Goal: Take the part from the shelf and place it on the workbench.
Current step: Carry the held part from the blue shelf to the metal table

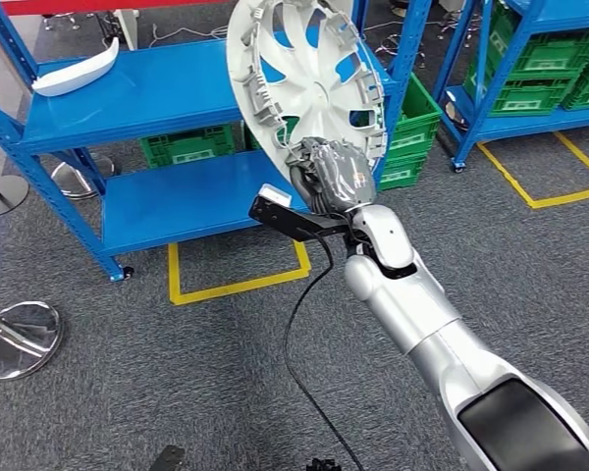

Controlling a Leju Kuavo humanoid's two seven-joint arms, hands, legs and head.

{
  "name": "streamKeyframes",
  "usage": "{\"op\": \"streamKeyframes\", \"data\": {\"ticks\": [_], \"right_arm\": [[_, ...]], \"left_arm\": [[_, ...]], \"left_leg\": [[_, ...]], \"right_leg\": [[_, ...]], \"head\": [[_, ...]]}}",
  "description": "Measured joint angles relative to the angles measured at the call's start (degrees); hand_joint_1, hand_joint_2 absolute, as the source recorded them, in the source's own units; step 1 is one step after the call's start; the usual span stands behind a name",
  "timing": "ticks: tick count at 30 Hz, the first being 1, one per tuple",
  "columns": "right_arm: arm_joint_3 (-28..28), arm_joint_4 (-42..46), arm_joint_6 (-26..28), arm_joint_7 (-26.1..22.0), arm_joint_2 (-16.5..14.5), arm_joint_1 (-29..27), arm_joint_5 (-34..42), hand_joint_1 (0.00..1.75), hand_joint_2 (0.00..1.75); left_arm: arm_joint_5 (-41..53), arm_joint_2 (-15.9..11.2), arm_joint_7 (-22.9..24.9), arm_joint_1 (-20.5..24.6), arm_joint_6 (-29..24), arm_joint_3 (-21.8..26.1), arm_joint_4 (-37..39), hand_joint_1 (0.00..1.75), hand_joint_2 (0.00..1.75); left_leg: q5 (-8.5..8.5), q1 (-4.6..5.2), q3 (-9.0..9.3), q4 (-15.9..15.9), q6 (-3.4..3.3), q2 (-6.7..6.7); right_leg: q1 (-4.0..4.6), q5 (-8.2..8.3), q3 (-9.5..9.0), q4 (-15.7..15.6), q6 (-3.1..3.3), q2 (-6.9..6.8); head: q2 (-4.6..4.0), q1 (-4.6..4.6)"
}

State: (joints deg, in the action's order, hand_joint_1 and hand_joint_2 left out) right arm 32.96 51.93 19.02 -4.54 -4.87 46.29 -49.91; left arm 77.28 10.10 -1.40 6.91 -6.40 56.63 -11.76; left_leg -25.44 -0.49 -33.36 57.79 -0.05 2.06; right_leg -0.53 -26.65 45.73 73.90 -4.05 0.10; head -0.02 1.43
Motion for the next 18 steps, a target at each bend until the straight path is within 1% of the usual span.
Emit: {"op": "streamKeyframes", "data": {"ticks": [1,2,3,4,5,6,7,8,9,10,11,12,13,14,15,16,17,18], "right_arm": [[0.00,0.01,0.00,-0.01,0.01,0.00,0.01,1.75,1.75],[-0.01,0.01,0.00,0.00,0.01,0.04,0.01,1.75,1.75],[-0.01,0.01,0.00,-0.01,-0.01,0.12,0.01,1.75,1.75],[-0.02,0.02,0.01,0.00,-0.02,0.20,0.01,1.75,1.75],[-0.03,0.01,0.01,0.00,-0.02,0.25,0.01,1.75,1.75],[-0.03,0.01,0.02,-0.01,-0.02,0.29,0.01,1.75,1.75],[-0.05,0.01,0.02,-0.02,-0.01,0.29,0.02,1.75,1.75],[-0.07,0.01,0.02,-0.03,0.00,0.32,0.03,1.75,1.75],[-0.09,0.01,0.03,-0.05,0.00,0.37,0.05,1.75,1.75],[-0.10,0.01,0.03,-0.09,-0.02,0.40,0.07,1.75,1.75],[-0.09,0.01,0.03,-0.14,-0.04,0.42,0.07,1.75,1.75],[-0.07,0.00,0.03,-0.19,-0.06,0.38,0.07,1.75,1.75],[-0.05,-0.01,0.02,-0.22,-0.08,0.30,0.06,1.75,1.75],[-0.04,-0.01,0.02,-0.23,-0.07,0.22,0.06,1.75,1.75],[-0.04,-0.02,0.02,-0.23,-0.07,0.14,0.07,1.75,1.75],[-0.04,-0.02,0.02,-0.23,-0.07,0.10,0.07,1.75,1.75],[-0.04,-0.02,0.02,-0.23,-0.07,0.11,0.08,1.75,1.75],[-0.04,-0.02,0.02,-0.23,-0.07,0.21,0.08,1.75,1.75]], "left_arm": [[0.00,0.03,-0.01,0.04,0.00,0.00,0.00,0.00,1.75],[-0.01,0.04,-0.01,0.08,0.00,0.00,0.00,0.00,1.75],[-0.01,0.05,-0.02,0.10,0.00,0.00,0.00,0.00,1.75],[-0.02,0.04,-0.02,0.11,0.00,0.00,0.00,0.00,1.75],[-0.02,0.02,-0.02,0.10,0.00,0.00,0.00,0.00,1.75],[-0.02,0.01,-0.02,0.10,0.00,0.00,0.00,0.00,1.75],[-0.02,0.00,-0.02,0.12,0.00,-0.01,0.00,0.00,1.75],[-0.02,0.00,-0.03,0.17,0.00,-0.01,0.00,0.00,1.75],[-0.02,0.00,-0.04,0.24,0.00,-0.02,0.00,0.00,1.75],[-0.02,0.01,-0.05,0.28,0.00,-0.02,0.00,0.00,1.75],[-0.02,0.01,-0.06,0.29,0.00,-0.02,0.00,0.00,1.75],[-0.03,0.02,-0.07,0.24,0.00,-0.02,0.00,0.00,1.75],[-0.03,0.02,-0.07,0.20,0.01,-0.01,0.00,0.00,1.75],[-0.02,0.02,-0.08,0.19,0.01,-0.01,0.00,0.00,1.75],[0.00,0.02,-0.09,0.22,0.02,-0.01,0.00,0.00,1.75],[0.03,0.01,-0.10,0.26,0.02,-0.02,0.00,0.00,1.75],[0.05,0.01,-0.10,0.28,0.02,-0.02,0.00,0.00,1.75],[0.05,0.03,-0.10,0.26,0.02,-0.02,0.00,0.00,1.75]], "left_leg": [[-0.05,0.04,0.07,0.02,0.07,0.62],[-0.13,0.10,0.12,0.05,0.20,1.18],[-0.22,0.28,0.12,0.15,0.38,1.67],[-0.28,0.48,0.12,0.23,0.58,2.10],[-0.29,0.65,0.09,0.28,0.74,2.54],[-0.28,0.77,0.07,0.31,0.89,3.05],[-0.38,0.77,0.05,0.28,1.09,3.52],[-0.80,0.68,-0.05,0.56,1.37,3.24],[-1.78,0.60,-0.53,1.69,1.66,2.38],[-3.32,0.51,-1.52,3.93,1.97,1.15],[-5.21,0.42,-3.01,7.30,2.17,-0.20],[-7.00,0.39,-4.84,11.20,2.29,-0.94],[-8.07,0.35,-6.38,14.39,2.35,-1.25],[-8.12,0.30,-7.23,16.06,2.37,-1.36],[-6.98,0.20,-7.05,15.58,2.38,-1.46],[-5.01,0.03,-5.86,13.09,2.41,-1.81],[-2.88,-0.27,-4.12,9.49,2.52,-2.81],[-1.43,-0.64,-2.35,5.80,2.64,-4.38]], "right_leg": [[0.09,1.52,-2.34,-3.60,0.13,-0.70],[0.30,2.64,-4.71,-7.62,0.29,-1.96],[0.53,3.51,-6.68,-11.01,0.74,-2.94],[0.73,3.85,-7.78,-13.04,1.21,-3.62],[0.90,3.75,-7.97,-13.62,1.67,-3.62],[0.95,3.94,-7.87,-13.66,2.17,-2.88],[0.88,4.08,-7.71,-13.70,2.52,-2.23],[0.75,4.25,-7.60,-13.78,2.87,-1.61],[0.54,4.44,-7.50,-13.89,3.26,-1.01],[0.31,4.60,-7.43,-14.00,3.60,-0.43],[0.16,4.72,-7.29,-14.02,3.81,0.14],[0.06,4.83,-7.14,-14.02,3.93,0.76],[-0.01,4.93,-7.01,-14.02,3.95,1.44],[-0.07,5.03,-6.91,-14.02,3.89,2.16],[-0.16,5.16,-6.84,-14.01,3.75,2.92],[-0.29,5.29,-6.79,-14.01,3.55,3.68],[-0.41,5.44,-6.72,-13.99,3.27,4.42],[-0.43,5.61,-6.50,-13.88,2.92,5.16]], "head": [[0.00,0.03],[0.00,0.04],[0.00,0.02],[0.00,0.00],[0.00,-0.02],[0.00,-0.04],[0.00,-0.03],[0.00,-0.04],[0.00,-0.05],[0.00,-0.07],[0.00,-0.09],[0.00,-0.10],[0.00,-0.09],[0.00,-0.08],[0.00,-0.08],[0.00,-0.07],[0.00,-0.09],[0.00,-0.10]]}}
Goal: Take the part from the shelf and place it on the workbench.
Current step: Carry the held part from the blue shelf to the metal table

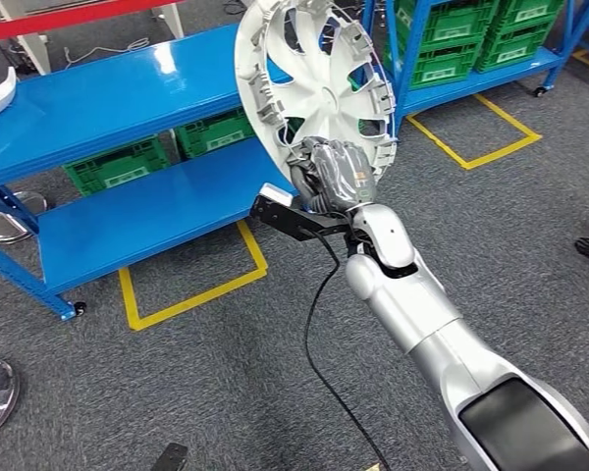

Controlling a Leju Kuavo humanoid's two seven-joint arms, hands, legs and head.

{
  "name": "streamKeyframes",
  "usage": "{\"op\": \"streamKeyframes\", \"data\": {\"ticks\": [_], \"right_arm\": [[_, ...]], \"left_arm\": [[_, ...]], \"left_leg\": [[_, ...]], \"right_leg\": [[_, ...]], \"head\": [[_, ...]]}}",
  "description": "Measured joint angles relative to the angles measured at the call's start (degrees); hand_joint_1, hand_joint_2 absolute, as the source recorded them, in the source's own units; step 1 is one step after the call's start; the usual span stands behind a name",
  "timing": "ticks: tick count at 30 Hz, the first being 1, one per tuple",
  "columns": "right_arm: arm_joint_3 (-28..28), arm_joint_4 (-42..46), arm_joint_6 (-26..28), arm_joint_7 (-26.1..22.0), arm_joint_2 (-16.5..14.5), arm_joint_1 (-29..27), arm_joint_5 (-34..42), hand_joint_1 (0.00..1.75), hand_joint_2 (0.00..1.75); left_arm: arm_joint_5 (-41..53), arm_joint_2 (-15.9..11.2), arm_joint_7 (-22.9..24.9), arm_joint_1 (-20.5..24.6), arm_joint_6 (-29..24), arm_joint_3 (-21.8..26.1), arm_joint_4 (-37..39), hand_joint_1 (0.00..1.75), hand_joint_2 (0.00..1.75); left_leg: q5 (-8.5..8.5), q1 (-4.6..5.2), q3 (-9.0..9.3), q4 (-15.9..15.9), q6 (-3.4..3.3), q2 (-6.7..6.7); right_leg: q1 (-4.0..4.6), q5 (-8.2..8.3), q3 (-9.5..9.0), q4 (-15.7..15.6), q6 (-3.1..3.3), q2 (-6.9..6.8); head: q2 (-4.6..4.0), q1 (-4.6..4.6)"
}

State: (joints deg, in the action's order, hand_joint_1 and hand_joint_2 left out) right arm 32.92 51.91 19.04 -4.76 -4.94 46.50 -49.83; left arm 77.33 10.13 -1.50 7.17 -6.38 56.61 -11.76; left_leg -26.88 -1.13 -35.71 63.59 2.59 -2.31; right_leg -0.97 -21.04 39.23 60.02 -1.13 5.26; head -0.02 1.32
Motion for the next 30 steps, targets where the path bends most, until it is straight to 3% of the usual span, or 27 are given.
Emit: {"op": "streamKeyframes", "data": {"ticks": [2,4,5,7,9,11,12,13,15,17,20,22,24,26,27,28,30], "right_arm": [[0.01,0.01,0.02,-0.03,-0.02,0.26,-0.01,1.75,1.75],[-0.03,0.02,0.04,-0.04,0.04,0.31,-0.02,1.75,1.75],[-0.07,0.01,0.03,-0.04,0.09,0.26,-0.01,1.75,1.75],[-0.13,0.00,0.02,-0.03,0.15,0.29,0.01,1.75,1.75],[-0.12,0.00,0.00,-0.04,0.14,0.36,-0.04,1.75,1.75],[-0.07,-0.01,-0.02,-0.03,0.14,0.37,-0.15,1.75,1.75],[-0.06,-0.01,-0.03,0.04,0.14,0.39,-0.21,1.75,1.75],[-0.05,-0.01,-0.04,0.12,0.15,0.43,-0.26,1.75,1.75],[-0.06,-0.01,-0.04,0.28,0.15,0.66,-0.31,1.75,1.75],[-0.04,-0.01,-0.04,0.37,0.11,1.01,-0.40,1.75,1.75],[-0.05,-0.03,-0.08,0.55,0.21,1.28,-0.72,1.75,1.75],[-0.05,-0.04,-0.13,0.64,0.26,1.39,-0.79,1.75,1.75],[-0.02,-0.07,-0.17,0.68,0.22,1.46,-0.84,1.75,1.75],[0.02,-0.26,-0.23,0.73,0.21,1.42,-0.93,1.75,1.75],[0.03,-0.41,-0.26,0.79,0.21,1.38,-0.99,1.75,1.75],[0.04,-0.56,-0.28,0.86,0.22,1.35,-1.04,1.75,1.75],[0.06,-0.69,-0.30,0.95,0.21,1.35,-1.09,1.75,1.75]], "left_arm": [[0.00,0.05,0.01,-0.02,0.00,0.00,0.01,0.00,1.75],[0.00,0.10,0.02,-0.01,0.00,0.00,0.01,0.00,1.75],[0.00,0.13,0.02,0.02,0.00,-0.01,0.01,0.00,1.75],[0.00,0.22,-0.01,0.05,0.01,-0.02,0.01,0.00,1.75],[0.00,0.23,-0.03,-0.05,0.04,-0.01,0.00,0.00,1.75],[0.00,0.17,-0.03,-0.19,0.10,0.00,0.00,0.00,1.75],[0.00,0.16,-0.03,-0.20,0.14,-0.01,0.00,0.00,1.75],[0.00,0.17,-0.04,-0.17,0.16,-0.01,0.00,0.00,1.75],[0.00,0.22,-0.05,-0.10,0.17,-0.02,0.00,0.00,1.75],[0.01,0.24,-0.05,-0.08,0.17,-0.02,0.00,0.00,1.75],[0.03,0.24,-0.05,0.01,0.17,-0.03,0.00,0.00,1.75],[0.05,0.25,-0.07,0.17,0.17,-0.04,0.00,0.00,1.75],[0.07,0.25,-0.07,0.20,0.17,-0.04,0.00,0.00,1.75],[0.11,0.24,-0.07,0.10,0.19,-0.04,0.00,0.00,1.75],[0.15,0.23,-0.07,0.10,0.19,-0.04,0.00,0.00,1.75],[0.19,0.22,-0.07,0.13,0.20,-0.04,0.00,0.00,1.75],[0.25,0.21,-0.07,0.19,0.20,-0.06,0.00,0.00,1.75]], "left_leg": [[0.75,-0.47,1.80,-4.17,-0.08,-2.32],[0.59,-0.43,1.82,-4.75,-0.78,-1.89],[0.78,-0.41,1.80,-4.85,-1.17,-1.26],[1.12,-0.41,1.77,-5.01,-1.97,0.05],[1.17,-0.12,1.75,-5.00,-2.39,1.37],[1.13,0.11,1.77,-4.99,-2.53,2.80],[1.09,0.19,1.81,-4.98,-2.56,3.46],[1.04,0.26,1.90,-4.98,-2.54,4.08],[0.79,0.56,2.13,-4.94,-2.31,5.24],[0.59,0.99,2.23,-4.90,-1.90,6.21],[0.43,1.18,2.47,-5.15,-1.23,7.65],[-1.14,0.98,1.86,-3.58,-0.71,6.25],[-4.48,0.83,-0.81,2.18,-0.39,3.85],[-6.75,0.83,-4.11,8.76,-0.29,3.02],[-6.43,0.81,-4.90,10.03,-0.26,2.89],[-5.00,0.75,-4.71,9.21,-0.21,2.76],[-0.74,0.31,-2.18,3.16,0.03,1.37]], "right_leg": [[-0.03,0.56,0.68,-0.03,-0.85,1.28],[-0.21,1.29,1.17,-0.55,-1.76,2.40],[-0.22,1.33,1.39,-0.60,-2.10,2.06],[0.04,-0.46,2.81,2.12,-2.51,-0.75],[0.26,-4.38,5.81,9.39,-2.65,-3.92],[0.27,-6.68,7.96,15.32,-2.62,-4.77],[0.29,-6.40,7.62,15.41,-2.51,-4.92],[0.36,-5.19,6.08,13.12,-2.32,-5.22],[0.87,-2.59,1.45,5.44,-1.79,-7.21],[1.37,-1.76,-1.07,0.88,-1.12,-8.68],[1.36,-1.57,-0.84,0.30,-0.17,-7.15],[1.01,-1.22,-0.76,0.01,0.46,-5.92],[0.72,-0.99,-0.64,-0.14,0.84,-4.74],[0.61,-0.88,-0.51,-0.15,0.96,-3.42],[0.55,-0.82,-0.50,-0.14,0.92,-2.72],[0.45,-0.76,-0.49,-0.13,0.83,-2.01],[0.20,-0.57,-0.44,-0.11,0.44,-0.63]], "head": [[0.01,-0.02],[0.01,-0.02],[0.01,0.01],[0.01,0.50],[0.00,0.99],[0.00,1.02],[0.00,1.02],[0.00,1.02],[0.00,1.03],[0.00,0.93],[0.00,0.81],[0.00,0.73],[0.00,0.53],[0.00,0.40],[0.00,0.40],[0.00,0.40],[0.00,0.39]]}}
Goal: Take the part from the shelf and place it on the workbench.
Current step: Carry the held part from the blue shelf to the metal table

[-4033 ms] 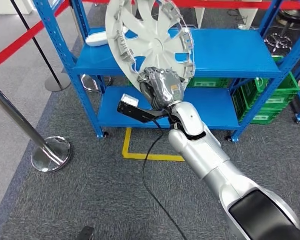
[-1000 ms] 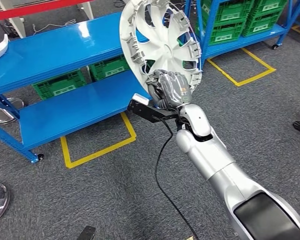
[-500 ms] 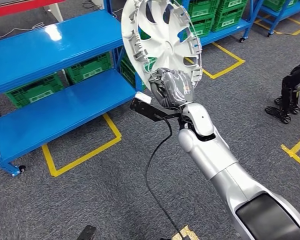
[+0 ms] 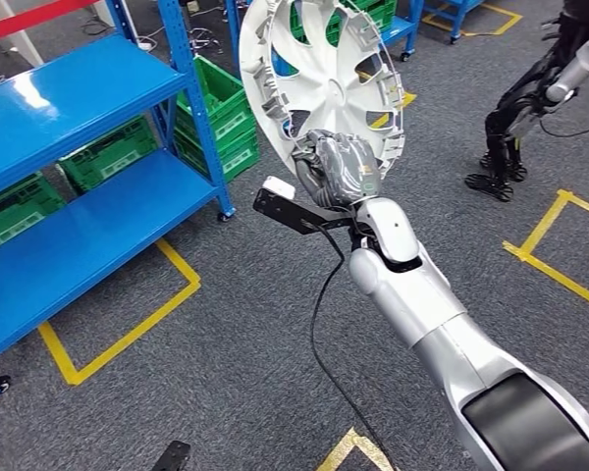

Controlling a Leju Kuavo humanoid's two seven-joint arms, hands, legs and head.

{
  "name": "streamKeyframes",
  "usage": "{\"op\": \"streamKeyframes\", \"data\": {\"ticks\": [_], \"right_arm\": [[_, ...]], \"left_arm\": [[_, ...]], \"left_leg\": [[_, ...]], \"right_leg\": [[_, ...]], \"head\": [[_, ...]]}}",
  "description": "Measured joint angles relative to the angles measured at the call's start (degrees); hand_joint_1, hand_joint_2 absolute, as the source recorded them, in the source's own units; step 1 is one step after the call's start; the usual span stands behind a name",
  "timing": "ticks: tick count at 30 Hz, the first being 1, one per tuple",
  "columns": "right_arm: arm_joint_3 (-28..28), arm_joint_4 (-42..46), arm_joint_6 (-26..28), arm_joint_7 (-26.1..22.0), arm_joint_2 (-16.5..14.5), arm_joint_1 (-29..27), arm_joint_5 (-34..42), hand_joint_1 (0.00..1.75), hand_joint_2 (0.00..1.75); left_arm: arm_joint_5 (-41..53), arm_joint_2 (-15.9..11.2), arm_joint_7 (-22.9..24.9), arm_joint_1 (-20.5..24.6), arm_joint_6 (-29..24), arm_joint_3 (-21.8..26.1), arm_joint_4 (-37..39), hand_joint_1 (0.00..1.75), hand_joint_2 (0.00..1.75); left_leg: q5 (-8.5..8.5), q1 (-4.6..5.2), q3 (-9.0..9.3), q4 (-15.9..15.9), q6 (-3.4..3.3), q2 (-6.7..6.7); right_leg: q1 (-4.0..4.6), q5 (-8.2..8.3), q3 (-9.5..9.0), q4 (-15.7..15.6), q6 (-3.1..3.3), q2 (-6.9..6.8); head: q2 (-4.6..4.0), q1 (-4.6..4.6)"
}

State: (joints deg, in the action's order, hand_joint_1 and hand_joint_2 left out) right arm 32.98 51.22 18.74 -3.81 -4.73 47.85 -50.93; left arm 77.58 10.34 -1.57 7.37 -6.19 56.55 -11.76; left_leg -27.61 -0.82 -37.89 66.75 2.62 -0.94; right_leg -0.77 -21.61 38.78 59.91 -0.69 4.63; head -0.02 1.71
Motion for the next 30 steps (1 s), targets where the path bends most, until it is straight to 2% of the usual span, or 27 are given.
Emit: {"op": "streamKeyframes", "data": {"ticks": [1,3,4,5,6,7,8,9,10,11,12,13,14,16,17,18,20,21,22,23,24,25,26,27,28,29,30], "right_arm": [[0.01,-0.03,-0.01,0.01,-0.01,0.08,-0.03,1.75,1.75],[0.01,-0.08,0.02,0.02,-0.02,0.22,-0.15,1.75,1.75],[0.00,-0.13,0.03,0.03,0.00,0.23,-0.22,1.75,1.75],[-0.01,-0.18,0.04,0.05,0.05,0.17,-0.26,1.75,1.75],[-0.02,-0.23,0.05,0.07,0.12,0.11,-0.28,1.75,1.75],[-0.03,-0.27,0.06,0.09,0.18,0.08,-0.28,1.75,1.75],[-0.02,-0.28,0.07,0.08,0.21,0.07,-0.29,1.75,1.75],[-0.01,-0.29,0.08,0.07,0.22,0.06,-0.31,1.75,1.75],[0.02,-0.30,0.08,0.05,0.22,0.05,-0.36,1.75,1.75],[0.05,-0.32,0.08,0.03,0.22,0.03,-0.40,1.75,1.75],[0.06,-0.37,0.08,0.03,0.23,0.02,-0.45,1.75,1.75],[0.06,-0.44,0.08,0.04,0.23,0.02,-0.48,1.75,1.75],[0.06,-0.50,0.08,0.05,0.24,0.02,-0.49,1.75,1.75],[0.05,-0.56,0.09,0.08,0.23,0.06,-0.51,1.75,1.75],[0.05,-0.56,0.11,0.09,0.20,0.09,-0.53,1.75,1.75],[0.05,-0.57,0.13,0.10,0.18,0.12,-0.56,1.75,1.75],[0.05,-0.61,0.16,0.12,0.17,0.12,-0.60,1.75,1.75],[0.04,-0.64,0.17,0.12,0.19,0.10,-0.61,1.75,1.75],[0.04,-0.67,0.17,0.13,0.20,0.09,-0.61,1.75,1.75],[0.04,-0.68,0.17,0.14,0.19,0.07,-0.62,1.75,1.75],[0.04,-0.70,0.17,0.14,0.16,0.00,-0.63,1.75,1.75],[0.05,-0.74,0.17,0.14,0.14,-0.10,-0.66,1.75,1.75],[0.07,-0.80,0.17,0.13,0.12,-0.23,-0.68,1.75,1.75],[0.07,-0.90,0.17,0.13,0.11,-0.37,-0.69,1.75,1.75],[0.07,-0.99,0.17,0.14,0.11,-0.49,-0.70,1.75,1.75],[0.07,-1.07,0.17,0.15,0.11,-0.56,-0.70,1.75,1.75],[0.07,-1.10,0.17,0.18,0.11,-0.58,-0.70,1.75,1.75]], "left_arm": [[0.02,0.04,0.00,-0.01,0.01,-0.01,0.00,0.00,1.75],[0.09,0.09,0.00,0.00,0.03,-0.02,0.01,0.00,1.75],[0.16,0.12,0.00,0.01,0.04,-0.04,0.01,0.00,1.75],[0.23,0.15,0.00,0.03,0.05,-0.08,0.02,0.00,1.75],[0.31,0.18,0.00,0.05,0.05,-0.14,0.02,0.00,1.75],[0.33,0.21,0.00,0.08,0.05,-0.19,0.01,0.00,1.75],[0.35,0.23,0.00,0.10,0.05,-0.22,0.01,0.00,1.75],[0.36,0.20,0.00,0.08,0.04,-0.24,0.00,0.00,1.75],[0.36,0.17,0.00,0.00,0.03,-0.24,0.00,0.00,1.75],[0.35,0.13,0.00,-0.08,0.02,-0.23,0.00,0.00,1.75],[0.34,0.09,0.00,-0.13,0.01,-0.22,0.00,0.00,1.75],[0.34,0.08,0.00,-0.15,0.00,-0.23,0.00,0.00,1.75],[0.34,0.10,0.00,-0.13,0.00,-0.24,0.00,0.00,1.75],[0.33,0.16,0.00,-0.10,0.00,-0.25,0.00,0.00,1.75],[0.32,0.17,0.00,-0.11,0.00,-0.25,0.00,0.00,1.75],[0.31,0.16,0.00,-0.12,0.00,-0.25,0.00,0.00,1.75],[0.29,0.15,0.00,-0.12,0.00,-0.25,0.00,0.00,1.75],[0.29,0.15,0.00,-0.07,0.00,-0.25,0.00,0.00,1.75],[0.28,0.16,0.00,-0.01,0.00,-0.26,0.00,0.00,1.75],[0.28,0.16,0.00,0.02,0.00,-0.26,0.00,0.00,1.75],[0.27,0.15,0.00,0.01,0.00,-0.26,0.00,0.00,1.75],[0.23,0.15,0.00,-0.06,0.00,-0.25,0.00,0.00,1.75],[0.16,0.15,0.00,-0.14,0.00,-0.24,0.00,0.00,1.75],[0.09,0.14,0.00,-0.17,0.00,-0.24,0.00,0.00,1.75],[0.02,0.14,0.00,-0.15,0.00,-0.23,0.00,0.00,1.75],[0.00,0.14,0.00,-0.11,0.00,-0.22,0.00,0.00,1.75],[0.00,0.13,0.00,-0.07,0.00,-0.22,0.00,0.00,1.75]], "left_leg": [[1.36,-0.40,1.52,-3.49,0.14,-1.46],[1.99,-0.87,2.99,-7.17,0.01,-3.59],[1.77,-0.85,3.13,-7.62,-0.32,-3.63],[1.87,-0.85,3.04,-7.61,-0.77,-2.99],[2.03,-0.87,3.06,-7.72,-1.18,-2.38],[2.20,-0.90,3.08,-7.81,-1.59,-1.74],[2.29,-0.91,3.09,-7.90,-1.93,-1.07],[2.29,-0.76,3.10,-7.89,-2.15,-0.45],[2.27,-0.61,3.10,-7.89,-2.30,0.23],[2.23,-0.49,3.12,-7.88,-2.37,0.93],[2.19,-0.39,3.15,-7.88,-2.41,1.60],[2.14,-0.29,3.21,-7.88,-2.44,2.22],[2.06,-0.20,3.33,-7.88,-2.43,2.79],[1.78,0.16,3.60,-7.83,-2.20,3.84],[1.67,0.36,3.68,-7.83,-1.99,4.31],[1.62,0.56,3.74,-7.86,-1.75,4.78],[1.63,0.70,3.90,-8.11,-1.23,5.84],[1.38,0.64,3.93,-8.07,-0.94,5.69],[0.65,0.56,3.64,-7.39,-0.72,4.95],[-0.63,0.49,2.82,-5.62,-0.56,3.82],[-2.30,0.44,1.40,-2.74,-0.50,2.48],[-4.01,0.44,-0.43,0.97,-0.49,1.67],[-5.16,0.45,-2.21,4.40,-0.46,1.32],[-5.36,0.44,-3.41,6.56,-0.40,1.19],[-4.48,0.39,-3.73,6.83,-0.31,1.15],[-2.70,0.29,-3.06,5.07,-0.20,1.02],[-0.50,0.10,-1.66,1.93,-0.03,0.44]], "right_leg": [[-0.02,0.10,0.24,0.16,-0.30,0.71],[-0.05,0.53,0.92,0.14,-1.15,1.98],[-0.09,0.82,1.22,-0.03,-1.61,2.59],[-0.22,1.12,1.37,-0.34,-2.04,3.08],[-0.18,1.05,1.61,-0.26,-2.38,2.66],[-0.05,0.38,2.19,0.74,-2.64,1.45],[0.10,-0.97,3.29,3.04,-2.82,-0.23],[0.25,-2.86,4.89,6.58,-2.94,-2.15],[0.26,-4.76,6.66,10.70,-3.02,-3.36],[0.25,-6.05,8.10,14.08,-3.04,-3.97],[0.25,-6.41,8.69,15.81,-2.98,-4.23],[0.26,-5.74,8.11,15.19,-2.84,-4.38],[0.33,-4.28,6.39,12.38,-2.60,-4.65],[0.82,-1.71,1.88,4.57,-1.96,-6.55],[1.10,-1.13,0.38,1.90,-1.60,-7.30],[1.32,-1.06,-0.28,0.60,-1.31,-7.71],[1.39,-0.92,-0.13,0.32,-0.72,-6.62],[1.28,-0.73,-0.09,0.11,-0.41,-5.98],[1.13,-0.53,-0.10,-0.13,-0.06,-5.38],[0.95,-0.33,-0.15,-0.40,0.26,-4.82],[0.82,-0.21,-0.16,-0.54,0.48,-4.27],[0.77,-0.13,-0.11,-0.59,0.63,-3.67],[0.75,-0.10,-0.08,-0.60,0.68,-3.02],[0.72,-0.07,-0.07,-0.59,0.69,-2.34],[0.66,-0.04,-0.07,-0.57,0.64,-1.63],[0.55,0.01,-0.08,-0.55,0.54,-0.90],[0.41,0.07,-0.07,-0.50,0.35,-0.18]], "head": [[0.00,-0.08],[0.01,-0.25],[0.01,-0.31],[0.01,-0.34],[0.00,-0.27],[0.00,0.05],[0.00,0.35],[0.00,0.66],[0.00,0.90],[0.00,0.90],[0.00,0.92],[0.00,0.93],[0.00,0.93],[0.00,0.92],[0.00,0.88],[0.00,0.85],[0.01,0.78],[0.01,0.75],[0.01,0.68],[0.01,0.56],[0.00,0.42],[0.00,0.33],[0.00,0.27],[0.00,0.25],[0.00,0.26],[0.00,0.26],[0.00,0.25]]}}
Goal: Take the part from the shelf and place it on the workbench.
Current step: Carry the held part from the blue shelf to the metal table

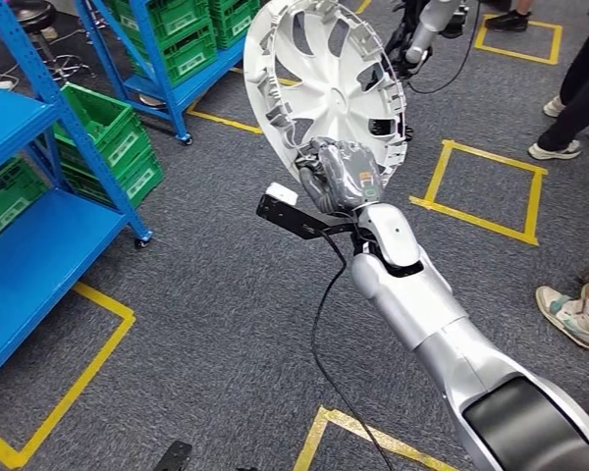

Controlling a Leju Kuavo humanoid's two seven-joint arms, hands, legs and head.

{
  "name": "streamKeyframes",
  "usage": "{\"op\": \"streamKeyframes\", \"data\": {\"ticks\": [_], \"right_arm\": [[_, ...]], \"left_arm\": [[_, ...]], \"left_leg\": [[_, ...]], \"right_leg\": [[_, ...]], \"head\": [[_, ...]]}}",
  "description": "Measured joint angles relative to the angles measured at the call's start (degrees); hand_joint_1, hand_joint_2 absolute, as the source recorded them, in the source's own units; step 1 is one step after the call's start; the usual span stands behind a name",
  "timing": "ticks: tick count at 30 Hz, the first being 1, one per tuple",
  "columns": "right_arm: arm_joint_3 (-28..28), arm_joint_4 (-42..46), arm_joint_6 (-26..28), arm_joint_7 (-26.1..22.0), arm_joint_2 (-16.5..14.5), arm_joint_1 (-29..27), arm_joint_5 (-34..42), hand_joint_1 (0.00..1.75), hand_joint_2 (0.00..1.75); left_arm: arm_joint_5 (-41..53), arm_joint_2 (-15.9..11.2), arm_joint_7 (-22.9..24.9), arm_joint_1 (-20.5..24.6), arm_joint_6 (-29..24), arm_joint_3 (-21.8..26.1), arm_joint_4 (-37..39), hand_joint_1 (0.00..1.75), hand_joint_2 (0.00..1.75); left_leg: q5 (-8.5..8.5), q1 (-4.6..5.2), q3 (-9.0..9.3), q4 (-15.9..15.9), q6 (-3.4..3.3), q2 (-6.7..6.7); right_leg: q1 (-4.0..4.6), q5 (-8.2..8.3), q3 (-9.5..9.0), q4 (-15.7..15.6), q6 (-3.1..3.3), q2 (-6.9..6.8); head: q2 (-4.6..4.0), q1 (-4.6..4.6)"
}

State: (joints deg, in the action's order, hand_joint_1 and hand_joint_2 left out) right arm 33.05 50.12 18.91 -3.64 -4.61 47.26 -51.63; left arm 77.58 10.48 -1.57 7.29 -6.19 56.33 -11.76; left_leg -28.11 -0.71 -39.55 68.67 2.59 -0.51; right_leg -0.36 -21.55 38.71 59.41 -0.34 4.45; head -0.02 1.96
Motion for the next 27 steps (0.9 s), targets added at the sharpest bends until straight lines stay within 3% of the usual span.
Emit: {"op": "streamKeyframes", "data": {"ticks": [1,3,4,6,8,10,12,13,14,16,18,19,21,22,24,25,27], "right_arm": [[0.00,0.00,0.00,0.02,0.00,0.05,-0.01,1.75,1.75],[0.00,0.01,0.01,0.03,-0.02,0.29,-0.08,1.75,1.75],[-0.01,0.01,0.02,0.03,-0.01,0.38,-0.11,1.75,1.75],[-0.03,0.01,0.02,0.05,0.04,0.40,-0.12,1.75,1.75],[-0.07,-0.03,0.02,0.09,0.10,0.39,-0.08,1.75,1.75],[-0.07,-0.06,0.02,0.03,0.11,0.39,-0.08,1.75,1.75],[-0.07,-0.07,0.04,-0.07,0.14,0.31,-0.07,1.75,1.75],[-0.07,-0.08,0.04,-0.08,0.19,0.25,-0.05,1.75,1.75],[-0.07,-0.08,0.04,-0.08,0.25,0.20,-0.02,1.75,1.75],[-0.09,-0.07,0.06,-0.08,0.35,0.18,0.03,1.75,1.75],[-0.11,-0.07,0.08,-0.09,0.37,0.22,0.04,1.75,1.75],[-0.11,-0.07,0.09,-0.09,0.40,0.22,0.04,1.75,1.75],[-0.13,-0.08,0.11,-0.08,0.52,0.17,0.03,1.75,1.75],[-0.16,-0.08,0.11,-0.07,0.59,0.14,0.03,1.75,1.75],[-0.19,-0.08,0.11,-0.07,0.62,0.06,0.04,1.75,1.75],[-0.19,-0.08,0.11,-0.07,0.62,-0.03,0.03,1.75,1.75],[-0.15,-0.10,0.11,-0.08,0.61,-0.29,0.02,1.75,1.75]], "left_arm": [[0.00,0.01,0.00,-0.02,0.00,0.00,0.01,0.00,1.75],[0.00,0.02,0.00,-0.06,0.00,0.00,0.02,0.00,1.75],[0.00,0.01,0.00,-0.06,0.00,0.00,0.02,0.00,1.75],[0.02,-0.01,0.00,0.01,0.00,-0.01,0.02,0.00,1.75],[0.14,0.01,0.01,0.04,0.00,-0.02,0.01,0.00,1.75],[0.33,-0.03,0.04,-0.05,-0.01,-0.02,0.01,0.00,1.75],[0.43,-0.12,0.08,-0.15,-0.02,-0.03,0.01,0.00,1.75],[0.44,-0.15,0.10,-0.13,-0.02,-0.03,0.01,0.00,1.75],[0.45,-0.14,0.11,-0.10,-0.02,-0.04,0.01,0.00,1.75],[0.45,-0.05,0.11,-0.02,-0.02,-0.06,0.00,0.00,1.75],[0.45,0.02,0.11,0.02,-0.02,-0.07,0.01,0.00,1.75],[0.45,0.03,0.11,0.02,-0.02,-0.07,0.01,0.00,1.75],[0.45,0.07,0.14,0.02,-0.02,-0.07,0.01,0.00,1.75],[0.46,0.09,0.16,0.06,-0.02,-0.08,0.01,0.00,1.75],[0.46,0.11,0.17,0.16,-0.02,-0.10,0.01,0.00,1.75],[0.46,0.10,0.17,0.16,-0.02,-0.10,0.01,0.00,1.75],[0.45,0.09,0.17,0.06,-0.02,-0.09,0.01,0.00,1.75]], "left_leg": [[1.79,-0.32,1.58,-3.53,0.20,-1.39],[3.01,-0.86,3.79,-8.56,0.16,-3.81],[2.81,-0.92,4.15,-9.45,-0.08,-4.33],[2.80,-0.86,4.25,-9.69,-0.91,-3.24],[3.01,-0.90,4.35,-9.86,-1.68,-1.95],[3.00,-0.74,4.42,-9.90,-2.13,-0.61],[2.92,-0.60,4.48,-9.89,-2.27,0.81],[2.86,-0.56,4.53,-9.89,-2.30,1.47],[2.77,-0.52,4.64,-9.89,-2.27,2.08],[2.45,-0.35,5.02,-9.89,-2.00,3.20],[2.12,0.04,5.31,-9.84,-1.51,4.18],[2.05,0.21,5.42,-9.91,-1.26,4.67],[1.87,0.24,5.71,-10.18,-0.69,5.67],[1.44,0.18,5.71,-9.96,-0.43,5.43],[-0.90,0.10,4.14,-6.54,-0.15,3.40],[-2.56,0.12,2.40,-3.07,-0.14,2.12],[-4.87,0.17,-1.46,3.98,-0.07,0.99]], "right_leg": [[-0.04,0.06,0.14,0.15,-0.30,0.72],[-0.12,0.28,0.77,0.45,-1.02,2.00],[-0.18,0.47,1.09,0.42,-1.44,2.61],[-0.39,0.84,1.54,0.11,-2.18,3.17],[-0.16,-0.38,2.72,2.16,-2.73,0.56],[0.05,-3.77,5.83,8.88,-3.06,-2.94],[0.01,-6.25,8.88,15.54,-3.16,-3.96],[0.01,-6.14,9.14,16.32,-3.11,-4.08],[0.04,-5.03,8.13,14.65,-2.98,-4.24],[0.39,-2.05,3.72,7.01,-2.53,-5.89],[0.84,-0.68,0.59,1.50,-1.85,-7.36],[1.04,-0.76,0.27,0.78,-1.54,-7.40],[0.97,-0.47,0.39,0.56,-0.85,-5.93],[0.87,-0.33,0.35,0.35,-0.52,-5.25],[0.54,-0.04,0.17,-0.08,0.07,-4.07],[0.51,0.01,0.18,-0.14,0.25,-3.48],[0.48,0.04,0.23,-0.15,0.41,-2.15]], "head": [[0.00,-0.02],[0.00,-0.07],[0.00,-0.15],[0.01,-0.22],[0.01,0.23],[0.00,0.79],[0.00,0.88],[0.00,0.90],[0.00,0.89],[0.00,0.90],[0.00,0.83],[0.00,0.79],[0.00,0.76],[0.01,0.72],[0.01,0.47],[0.01,0.34],[0.00,0.17]]}}
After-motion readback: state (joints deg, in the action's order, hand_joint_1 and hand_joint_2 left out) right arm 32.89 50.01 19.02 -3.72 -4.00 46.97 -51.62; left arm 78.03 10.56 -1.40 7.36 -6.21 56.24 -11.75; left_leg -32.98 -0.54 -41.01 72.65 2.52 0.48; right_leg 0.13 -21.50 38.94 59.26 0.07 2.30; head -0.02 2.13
